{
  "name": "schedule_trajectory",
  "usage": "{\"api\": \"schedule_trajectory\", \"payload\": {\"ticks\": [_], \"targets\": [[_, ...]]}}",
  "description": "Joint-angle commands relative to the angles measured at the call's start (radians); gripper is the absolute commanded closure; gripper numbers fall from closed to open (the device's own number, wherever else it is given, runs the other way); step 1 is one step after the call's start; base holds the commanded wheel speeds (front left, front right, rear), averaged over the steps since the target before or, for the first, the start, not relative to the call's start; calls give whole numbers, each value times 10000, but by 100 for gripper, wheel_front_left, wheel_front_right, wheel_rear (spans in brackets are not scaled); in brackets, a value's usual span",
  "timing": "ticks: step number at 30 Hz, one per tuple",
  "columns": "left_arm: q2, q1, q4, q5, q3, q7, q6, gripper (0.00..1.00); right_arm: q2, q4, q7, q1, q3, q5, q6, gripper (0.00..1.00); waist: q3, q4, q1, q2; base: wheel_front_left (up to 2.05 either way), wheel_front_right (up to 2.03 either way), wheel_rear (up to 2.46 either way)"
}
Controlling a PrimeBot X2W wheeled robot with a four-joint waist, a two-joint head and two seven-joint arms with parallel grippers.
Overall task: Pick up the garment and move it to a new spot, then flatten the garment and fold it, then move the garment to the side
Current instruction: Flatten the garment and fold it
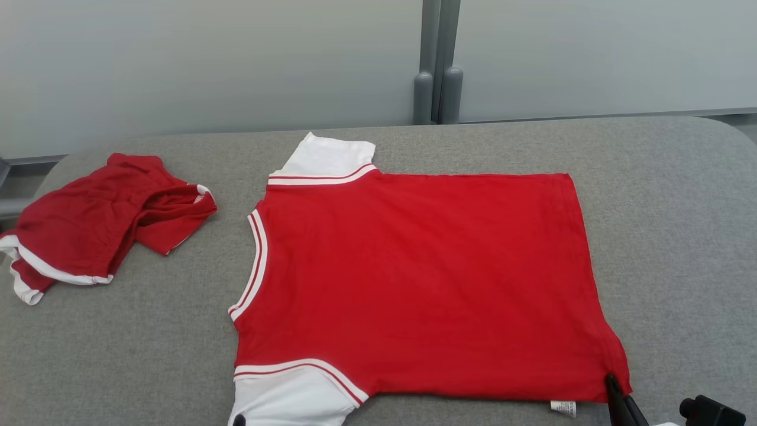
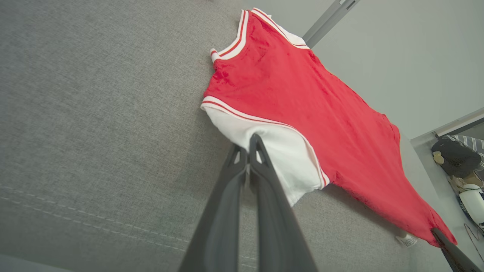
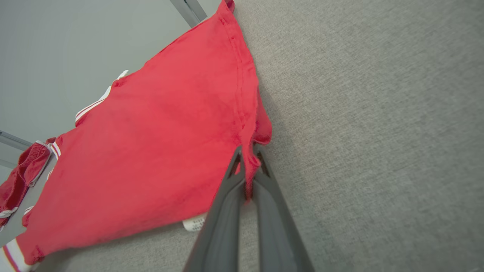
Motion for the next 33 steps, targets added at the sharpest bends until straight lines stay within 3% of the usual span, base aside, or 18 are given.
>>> {"api": "schedule_trajectory", "payload": {"ticks": [1, 10, 22, 33], "targets": [[11, -275, -12, 30, -7, 52, -64, 100, -34, 123, -85, -187, 57, 71, 1, 100, 3, -17, 1, 57, 0, 0, 0], [-384, -1010, 170, -328, -23, 111, -218, 100, -32, 485, 111, -603, 300, 697, 1, 100, 58, -170, 1, 57, 0, 0, 0], [-872, -2997, 1311, -5, -300, -18, -659, 100, -33, 683, 441, -1260, 425, 1932, 2, 100, 180, -184, 1, 57, 0, 0, 0], [-1089, -4897, 2613, 291, -298, -242, -1112, 100, -30, 247, 811, -1801, 579, 4054, 2, 100, 411, -227, 1, 57, 0, 0, 0]]}}
